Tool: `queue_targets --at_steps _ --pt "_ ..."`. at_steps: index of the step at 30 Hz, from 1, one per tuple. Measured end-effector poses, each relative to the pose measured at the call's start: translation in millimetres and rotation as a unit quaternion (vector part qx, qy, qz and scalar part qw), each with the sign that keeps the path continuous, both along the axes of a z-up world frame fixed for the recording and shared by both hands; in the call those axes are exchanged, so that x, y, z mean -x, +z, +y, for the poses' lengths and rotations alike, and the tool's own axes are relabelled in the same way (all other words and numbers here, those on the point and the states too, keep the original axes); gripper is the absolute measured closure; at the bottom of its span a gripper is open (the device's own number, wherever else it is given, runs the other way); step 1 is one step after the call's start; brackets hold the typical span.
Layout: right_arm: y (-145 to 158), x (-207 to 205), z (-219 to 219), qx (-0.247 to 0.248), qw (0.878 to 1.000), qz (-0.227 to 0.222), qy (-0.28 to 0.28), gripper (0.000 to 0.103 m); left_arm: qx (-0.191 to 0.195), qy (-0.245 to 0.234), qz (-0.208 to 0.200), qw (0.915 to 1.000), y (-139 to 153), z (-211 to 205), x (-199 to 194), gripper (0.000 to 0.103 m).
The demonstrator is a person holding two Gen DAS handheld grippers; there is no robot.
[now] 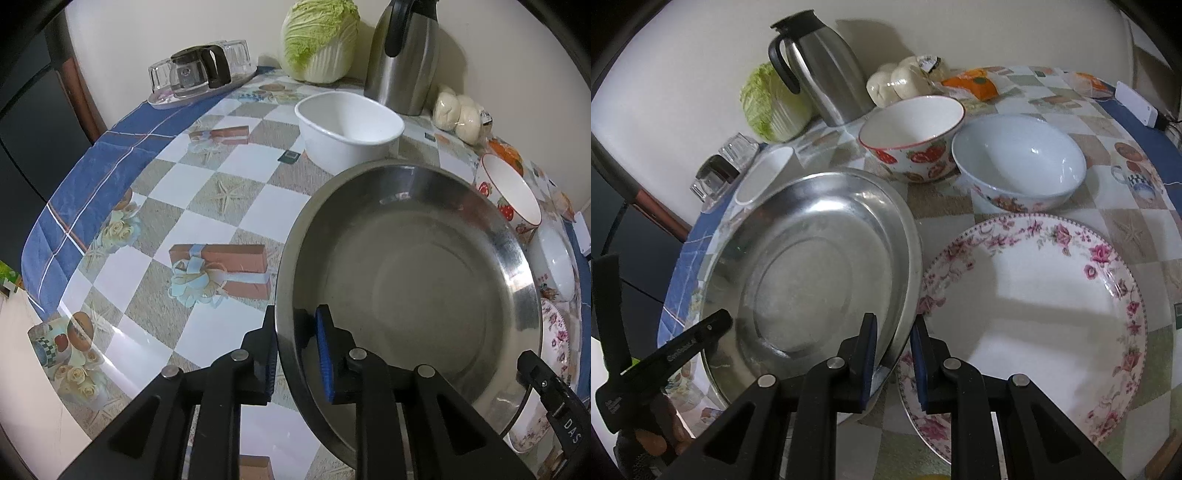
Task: Organize plates and bowls
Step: 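Grasp the basin rim with the left gripper and slide it across the table, then open the left gripper to release the basin and move the right gripper toward the floral plate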
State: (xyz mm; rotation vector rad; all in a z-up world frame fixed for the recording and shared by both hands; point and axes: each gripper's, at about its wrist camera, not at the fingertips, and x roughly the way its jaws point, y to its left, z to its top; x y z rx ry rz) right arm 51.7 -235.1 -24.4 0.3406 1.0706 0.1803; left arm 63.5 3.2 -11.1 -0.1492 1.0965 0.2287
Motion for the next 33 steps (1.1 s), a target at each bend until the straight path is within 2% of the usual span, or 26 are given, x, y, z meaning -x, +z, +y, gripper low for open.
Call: queue_targets --at_steps 6,8,10,12,15,16,17,18,20,22,24,26,33 --pt "2 0 -1 0.007 1.000 0.002 -0.003 0.081 0.001 -0.006 0.006 1.0000 0 -1 -1 0.080" --pt "4 1 -2 0.018 1.000 0.000 -0.006 0.081 0.003 -0.008 0.008 0.9999 0 -2 -1 0.063" --pt "7 2 -3 0.018 1.000 -0.003 -0.009 0.081 0.007 -0.009 0.004 0.9999 2 -3 0 0.053" --pt "11 3 -4 0.021 1.000 -0.008 -0.013 0.079 0.005 -0.010 0.000 0.9999 5 -3 1 0.051" --pt "15 4 -5 0.028 0.999 -0.015 -0.016 0.076 -0.001 -0.009 -0.005 0.9999 8 -3 1 0.040" --pt "16 4 -6 0.029 0.999 -0.017 -0.017 0.073 -0.003 -0.009 -0.007 0.9999 9 -4 1 0.035" --pt "17 5 -6 0.031 0.999 -0.018 -0.018 0.064 -0.006 -0.009 -0.009 0.9999 9 -4 1 0.031" --pt "18 5 -6 0.033 0.999 -0.019 -0.019 0.050 -0.009 -0.009 -0.010 0.9999 10 -4 1 0.029" --pt "18 6 -4 0.040 0.999 -0.024 -0.018 0.039 -0.016 -0.010 -0.013 0.9997 11 -4 0 0.022" --pt "20 6 -2 0.050 0.998 -0.029 -0.012 0.037 -0.021 -0.010 -0.016 0.9996 12 -4 0 0.020" --pt "21 6 1 0.062 0.997 -0.035 -0.008 0.029 -0.024 -0.008 -0.020 0.9995 13 -3 1 0.018" --pt "23 7 4 0.071 0.997 -0.042 -0.002 0.027 -0.023 -0.004 -0.024 0.9994 15 -2 1 0.010" --pt "34 11 13 0.089 0.993 -0.072 0.007 0.010 -0.019 0.004 -0.046 0.9987 29 -1 7 0.008"
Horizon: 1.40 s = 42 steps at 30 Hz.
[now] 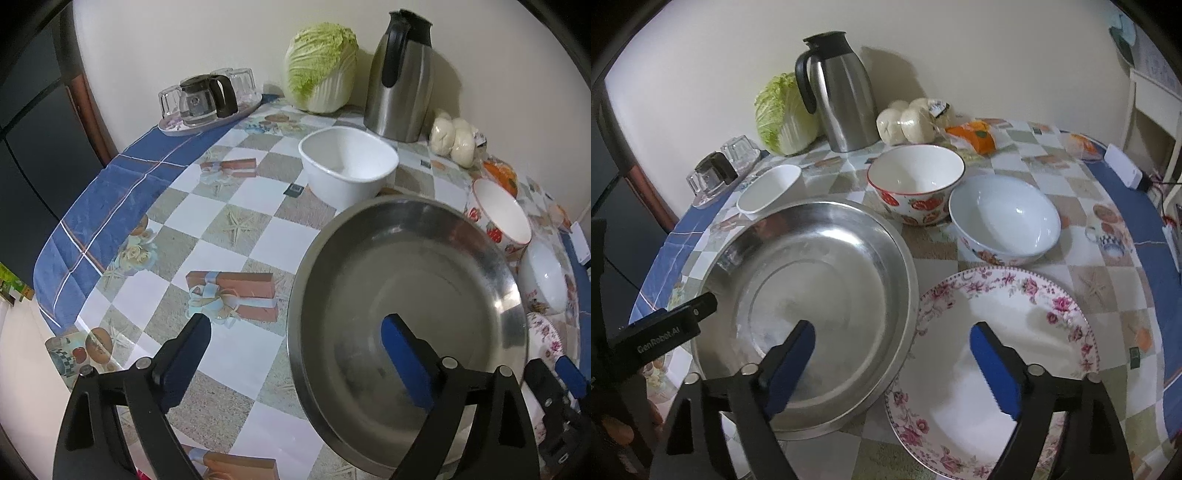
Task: Organize plates and bowls
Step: 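Open the left gripper to release the basin and move the right gripper toward the floral plate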
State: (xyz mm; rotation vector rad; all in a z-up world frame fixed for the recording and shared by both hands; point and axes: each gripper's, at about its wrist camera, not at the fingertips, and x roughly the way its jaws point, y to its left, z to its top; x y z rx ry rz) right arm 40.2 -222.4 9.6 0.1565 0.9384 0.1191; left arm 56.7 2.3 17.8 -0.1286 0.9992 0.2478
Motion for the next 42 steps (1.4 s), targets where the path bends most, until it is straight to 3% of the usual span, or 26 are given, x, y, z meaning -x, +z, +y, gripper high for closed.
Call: queue_targets --at_steps 5,16,31,35,39,42 --pt "8 6 1 0.011 1.000 -0.017 0.000 0.000 0.009 0.007 -0.022 0.9997 11 2 6 0.002" --pt "28 21 -2 0.028 0.998 -0.054 0.002 0.000 0.046 -0.024 -0.052 0.9973 28 -12 17 0.001" --pt "35 36 -43 0.031 0.996 -0.083 -0.024 0.000 0.076 -0.077 -0.043 0.9932 35 -66 28 0.001" --pt "29 37 -65 0.030 0.996 -0.073 -0.046 0.000 0.079 -0.095 -0.033 0.9918 31 -86 27 0.002" --pt "18 39 -108 0.028 0.993 -0.048 -0.104 0.000 0.083 -0.120 -0.023 0.9891 28 -108 26 0.003" --pt "5 41 -140 0.021 0.990 -0.018 -0.135 0.000 0.086 -0.137 -0.015 0.9867 25 -123 25 0.008"
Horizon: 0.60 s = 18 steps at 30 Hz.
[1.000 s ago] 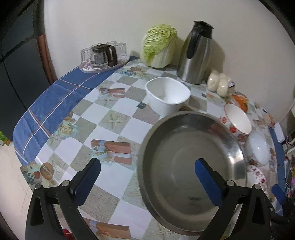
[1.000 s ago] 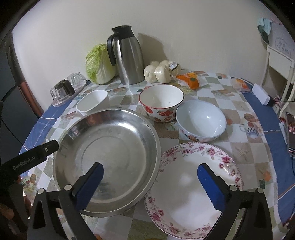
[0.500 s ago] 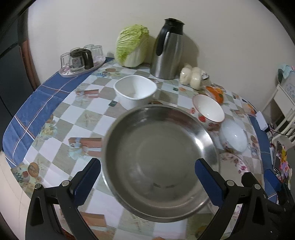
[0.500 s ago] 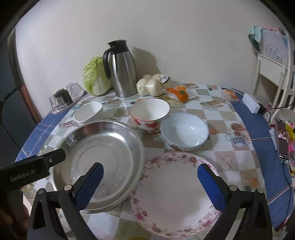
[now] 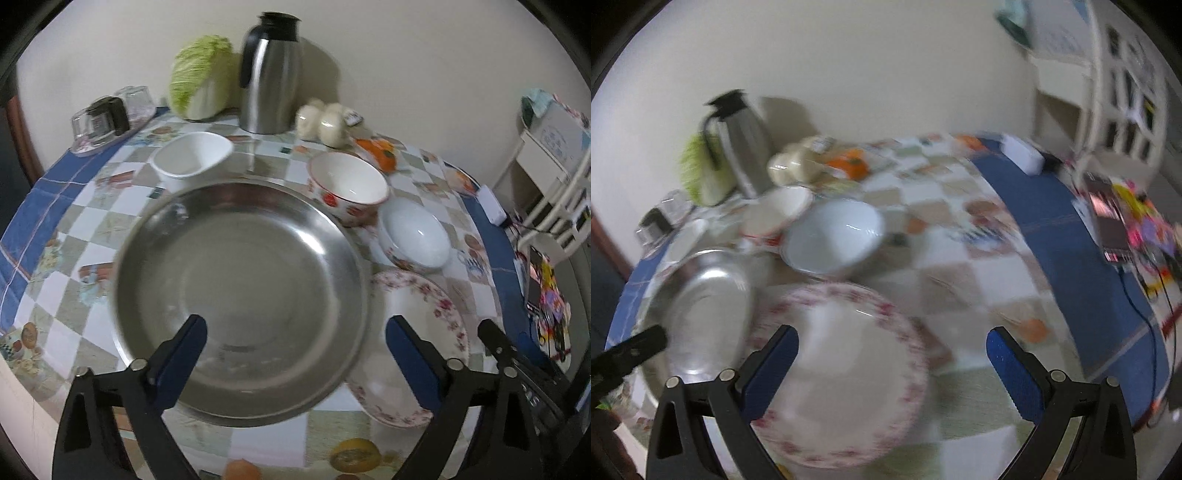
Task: Organize plates and bowls
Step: 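Open the left gripper to release the basin and move the right gripper toward the floral plate, then grasp the rim of the pink-floral plate with the right gripper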
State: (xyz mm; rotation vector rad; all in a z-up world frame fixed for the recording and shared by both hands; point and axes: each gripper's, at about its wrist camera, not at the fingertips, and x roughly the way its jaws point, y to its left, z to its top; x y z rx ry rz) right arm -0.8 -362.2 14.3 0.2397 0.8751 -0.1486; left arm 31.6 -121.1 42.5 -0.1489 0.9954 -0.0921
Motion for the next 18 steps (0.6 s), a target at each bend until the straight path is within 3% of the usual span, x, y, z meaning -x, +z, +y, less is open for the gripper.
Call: queue_targets --at_steps 7,13,16,18 --pt "-45 7 -54 -0.100 0.991 0.064 -0.061 0.006 -0.001 -0.035 0.020 0.9992 -9 -28 -9 0.017" --pt "-54 2 -49 -0.148 0.986 0.072 -0.040 0.021 -0.008 -0.054 0.034 0.9979 -19 -50 -24 0.027" --pt "-59 -2 -44 -0.164 0.983 0.074 -0.021 0.042 -0.005 -0.057 0.035 0.9977 -21 -55 -28 0.029" --pt "-64 -4 -42 -0.171 0.982 0.082 -0.016 0.067 -0.002 -0.060 0.034 0.9976 -21 -59 -30 0.029"
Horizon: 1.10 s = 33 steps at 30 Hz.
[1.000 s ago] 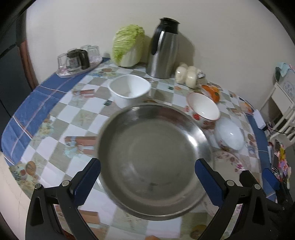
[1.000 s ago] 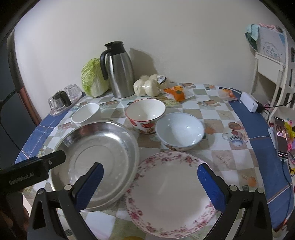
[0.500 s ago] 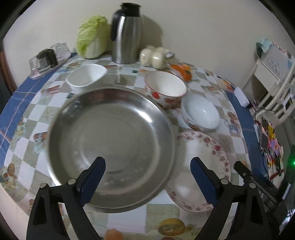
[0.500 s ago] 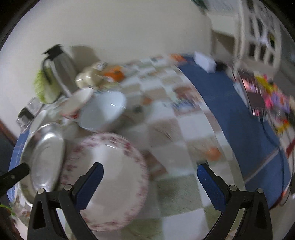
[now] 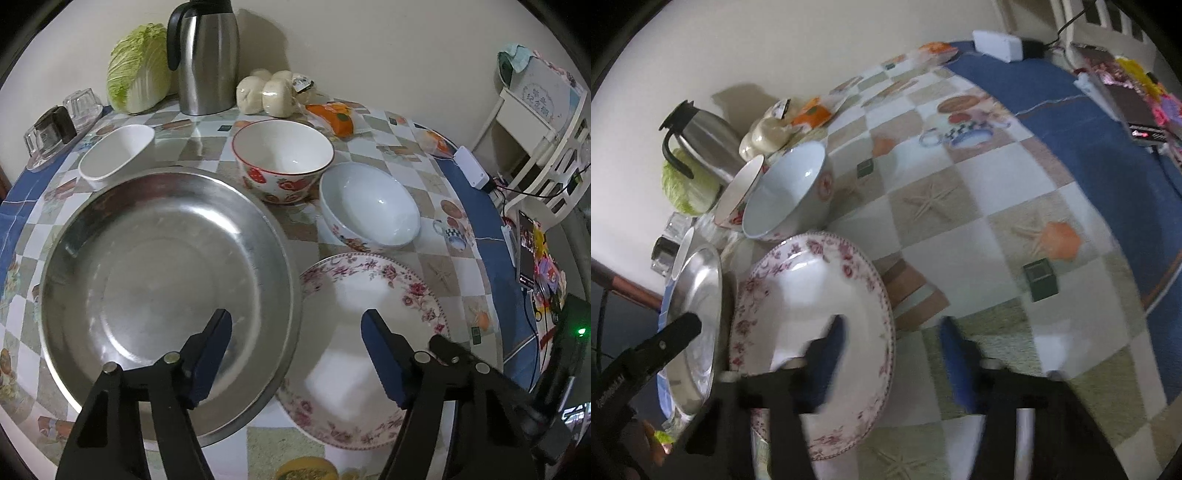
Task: Organize plates and bowls
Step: 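Grasp the rim of the pink-floral plate with the right gripper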
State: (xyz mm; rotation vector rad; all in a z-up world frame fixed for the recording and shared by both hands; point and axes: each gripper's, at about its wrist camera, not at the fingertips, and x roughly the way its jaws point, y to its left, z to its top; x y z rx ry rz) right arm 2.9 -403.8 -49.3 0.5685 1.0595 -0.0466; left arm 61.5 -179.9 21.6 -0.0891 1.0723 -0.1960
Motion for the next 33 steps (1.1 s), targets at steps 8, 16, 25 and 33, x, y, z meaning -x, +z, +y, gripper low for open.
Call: queue_targets --at_steps 8,16,25,33 --pt "-4 0 -7 0.004 1.000 0.005 -0.014 0.089 0.009 -0.016 -0.012 0.9998 3 -12 -1 0.031" --pt "-3 15 -44 0.025 0.995 0.012 -0.094 0.089 0.027 -0.049 -0.007 0.9984 5 -33 2 0.031" --pt "-3 24 -64 0.020 0.991 0.010 -0.130 0.089 0.033 -0.081 0.041 0.9953 -19 -63 1 0.045" --pt "-5 26 -73 0.013 0.989 0.006 -0.147 0.089 0.016 -0.088 0.087 0.9922 -51 -77 -4 0.067"
